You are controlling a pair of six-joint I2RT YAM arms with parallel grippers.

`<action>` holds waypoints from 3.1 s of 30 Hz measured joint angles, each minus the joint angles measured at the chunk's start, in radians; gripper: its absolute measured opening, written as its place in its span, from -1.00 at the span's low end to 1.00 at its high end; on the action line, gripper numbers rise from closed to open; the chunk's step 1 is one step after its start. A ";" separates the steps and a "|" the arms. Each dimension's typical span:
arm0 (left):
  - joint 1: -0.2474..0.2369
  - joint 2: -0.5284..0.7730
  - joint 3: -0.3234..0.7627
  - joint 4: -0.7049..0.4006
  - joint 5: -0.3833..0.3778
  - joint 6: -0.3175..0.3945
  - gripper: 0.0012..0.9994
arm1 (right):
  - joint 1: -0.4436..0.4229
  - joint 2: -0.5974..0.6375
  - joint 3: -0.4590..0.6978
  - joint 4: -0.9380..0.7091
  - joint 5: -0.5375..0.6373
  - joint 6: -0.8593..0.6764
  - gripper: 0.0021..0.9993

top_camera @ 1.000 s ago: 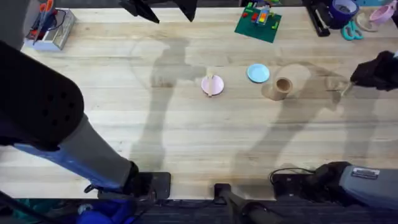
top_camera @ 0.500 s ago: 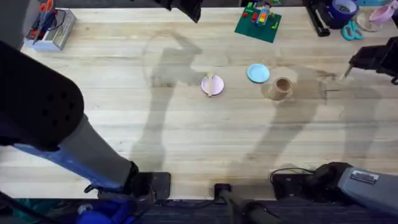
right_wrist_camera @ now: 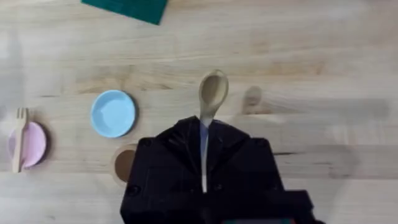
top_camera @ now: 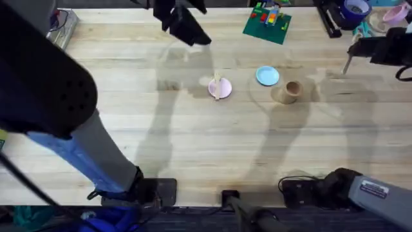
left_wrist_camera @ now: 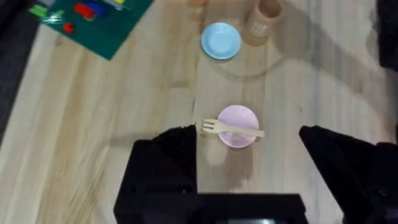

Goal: Pick up a utensil and set it on the pink plate, then put the other utensil in the container.

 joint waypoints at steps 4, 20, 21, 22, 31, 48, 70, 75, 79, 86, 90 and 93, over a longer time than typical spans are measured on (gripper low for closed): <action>0.020 0.035 0.000 -0.077 0.068 0.129 0.99 | 0.007 -0.009 0.000 0.001 -0.003 -0.009 -0.94; 0.107 0.035 -0.238 -0.015 0.242 0.458 0.99 | 0.007 -0.009 0.000 0.026 -0.019 -0.012 -0.94; 0.104 0.035 -0.263 0.008 0.249 0.462 0.99 | 0.007 -0.009 0.000 0.031 -0.030 -0.012 -0.93; 0.101 0.035 -0.284 0.029 0.254 0.465 0.99 | 0.007 -0.009 0.000 0.038 -0.042 -0.012 -0.93; 0.054 0.035 -0.495 0.300 0.346 0.476 0.99 | 0.007 -0.009 0.000 0.087 -0.095 -0.013 -0.93; -0.092 0.035 -0.653 0.889 0.415 0.080 0.99 | 0.006 -0.009 -0.121 0.371 -0.256 -0.151 -0.93; -0.115 0.063 -0.653 0.905 0.415 -0.014 0.99 | 0.005 0.256 -0.266 0.982 -0.863 -0.174 -0.94; -0.115 0.063 -0.653 0.905 0.415 -0.016 0.99 | 0.005 0.269 -0.266 0.992 -0.963 -0.173 -0.94; -0.115 0.063 -0.653 0.905 0.415 -0.016 0.99 | 0.005 0.269 -0.266 0.987 -1.069 -0.174 -0.94; -0.115 0.063 -0.653 0.905 0.415 -0.016 0.99 | 0.005 0.269 -0.267 0.937 -1.130 -0.176 -0.94; -0.115 0.063 -0.653 0.905 0.415 -0.016 0.99 | 0.005 0.269 -0.267 0.892 -1.134 -0.197 -0.94; -0.115 0.063 -0.653 0.905 0.415 -0.016 0.99 | 0.005 0.269 -0.267 0.858 -1.135 -0.241 -0.94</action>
